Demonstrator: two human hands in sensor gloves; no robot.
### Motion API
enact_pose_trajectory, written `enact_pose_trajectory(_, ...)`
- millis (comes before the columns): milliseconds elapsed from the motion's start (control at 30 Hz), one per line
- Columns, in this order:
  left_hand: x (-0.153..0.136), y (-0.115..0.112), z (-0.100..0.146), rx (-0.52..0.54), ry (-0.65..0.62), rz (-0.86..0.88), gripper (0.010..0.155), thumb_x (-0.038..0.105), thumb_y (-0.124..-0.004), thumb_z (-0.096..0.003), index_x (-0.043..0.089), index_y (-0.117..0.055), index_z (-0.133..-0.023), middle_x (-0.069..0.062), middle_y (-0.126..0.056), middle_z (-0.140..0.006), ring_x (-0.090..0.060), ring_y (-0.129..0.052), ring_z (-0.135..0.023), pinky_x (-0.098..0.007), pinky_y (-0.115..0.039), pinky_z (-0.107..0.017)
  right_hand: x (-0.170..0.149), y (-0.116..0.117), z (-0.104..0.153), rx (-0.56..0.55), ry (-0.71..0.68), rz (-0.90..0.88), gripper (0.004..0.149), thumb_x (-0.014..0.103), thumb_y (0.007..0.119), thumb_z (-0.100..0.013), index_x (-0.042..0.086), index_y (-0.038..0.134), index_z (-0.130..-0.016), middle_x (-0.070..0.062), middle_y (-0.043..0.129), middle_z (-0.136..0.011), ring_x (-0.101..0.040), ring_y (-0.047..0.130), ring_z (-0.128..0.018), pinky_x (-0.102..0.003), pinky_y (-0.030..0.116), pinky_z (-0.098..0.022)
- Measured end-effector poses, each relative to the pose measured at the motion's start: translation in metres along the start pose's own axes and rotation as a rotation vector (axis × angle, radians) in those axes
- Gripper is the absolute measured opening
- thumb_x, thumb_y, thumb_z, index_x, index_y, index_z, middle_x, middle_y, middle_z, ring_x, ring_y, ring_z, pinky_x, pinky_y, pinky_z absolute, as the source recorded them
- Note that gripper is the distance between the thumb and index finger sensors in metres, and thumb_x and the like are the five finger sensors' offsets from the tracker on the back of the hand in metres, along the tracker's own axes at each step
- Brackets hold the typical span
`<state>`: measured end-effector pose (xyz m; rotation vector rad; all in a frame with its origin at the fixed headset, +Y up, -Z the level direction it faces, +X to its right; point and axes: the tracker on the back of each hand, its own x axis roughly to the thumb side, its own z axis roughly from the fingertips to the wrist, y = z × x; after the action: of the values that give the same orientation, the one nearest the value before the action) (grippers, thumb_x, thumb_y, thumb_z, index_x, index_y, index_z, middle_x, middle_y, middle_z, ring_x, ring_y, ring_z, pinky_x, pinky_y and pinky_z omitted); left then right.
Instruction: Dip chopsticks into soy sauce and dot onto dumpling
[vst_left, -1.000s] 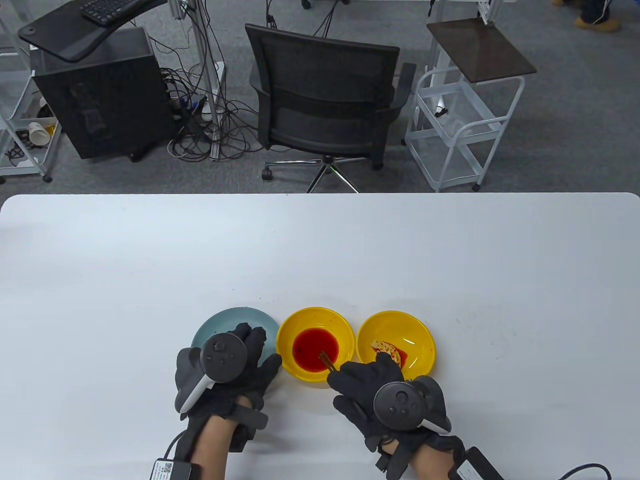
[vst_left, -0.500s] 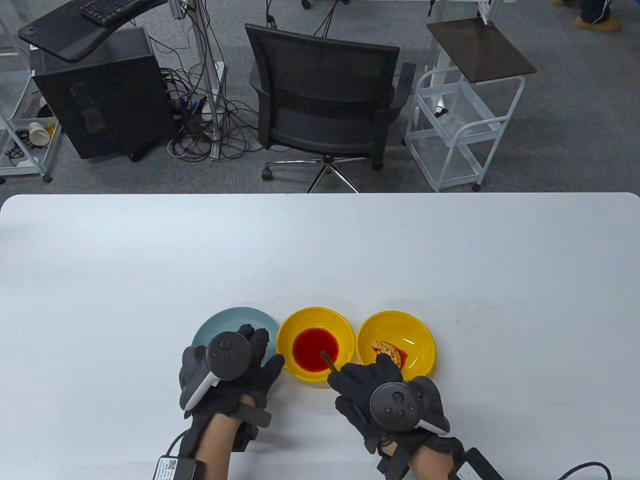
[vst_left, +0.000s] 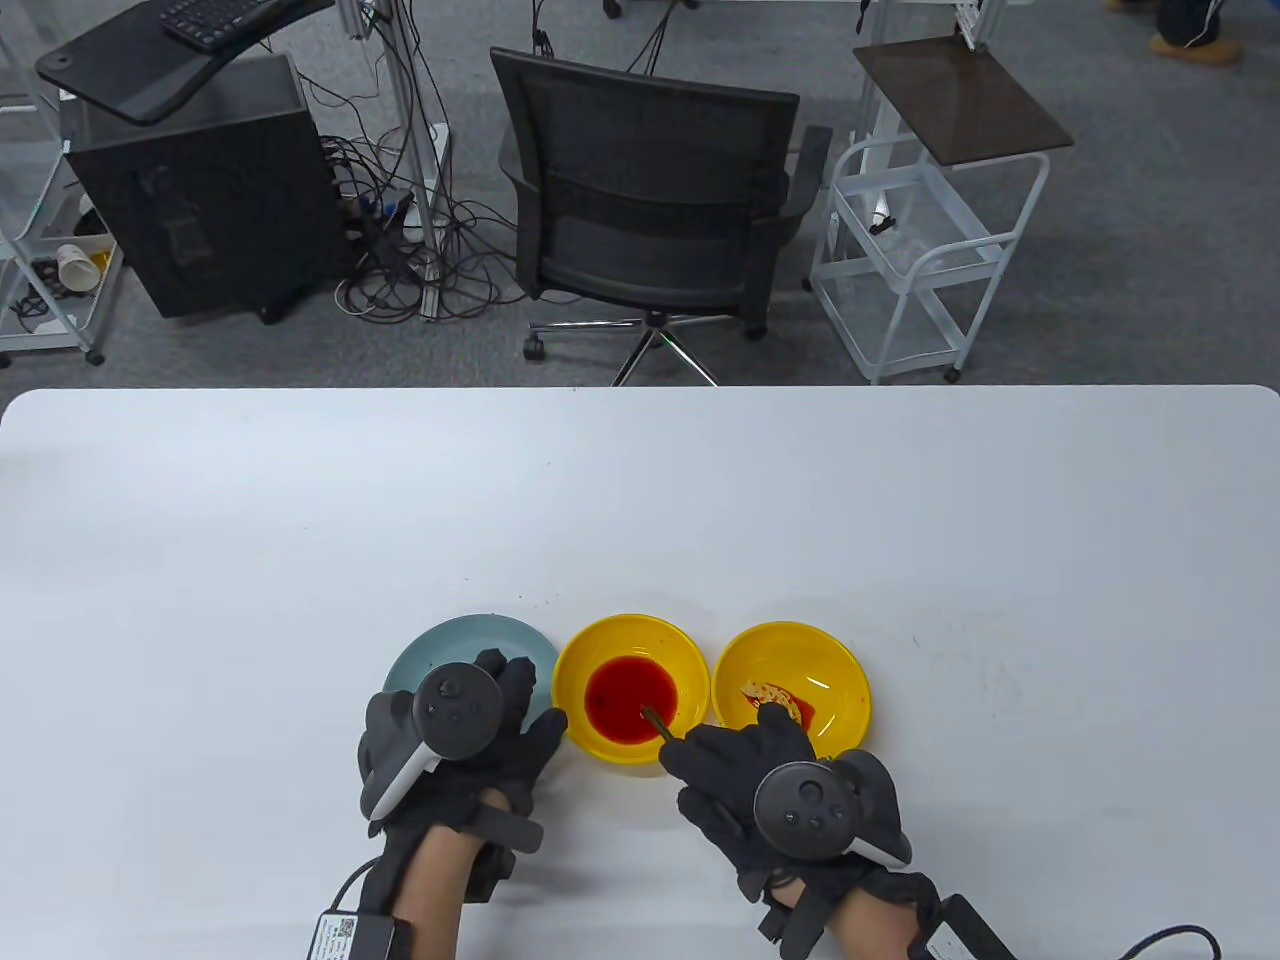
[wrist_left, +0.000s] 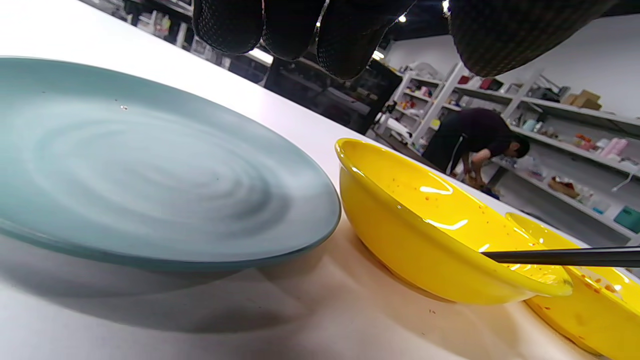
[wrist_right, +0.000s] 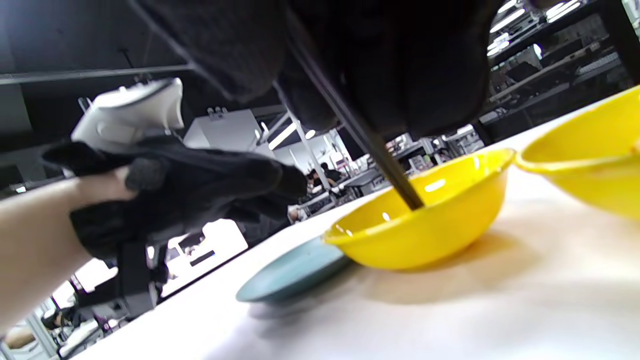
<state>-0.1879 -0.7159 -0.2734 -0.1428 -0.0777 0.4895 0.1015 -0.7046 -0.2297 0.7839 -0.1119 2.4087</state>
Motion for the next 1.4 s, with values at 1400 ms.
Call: enact_pose_trajectory(1400,0.000,0.000,0.000,-0.019,0.005,0.010,0.076,0.061,-0.072,-0.0479,0.017,-0.062,-0.108,-0.011,-0.051,-0.116,-0.048,-0.059,-0.103,-0.071,-0.041,-0.072,-0.051,-0.096,0.033,-0.254,0.272,-0.094,0.049,0.042,0.078,-0.043,0.010,0.087,-0.079,-0.021,0.097,-0.076,-0.042,0.098,-0.053,-0.075,0.055,-0.066)
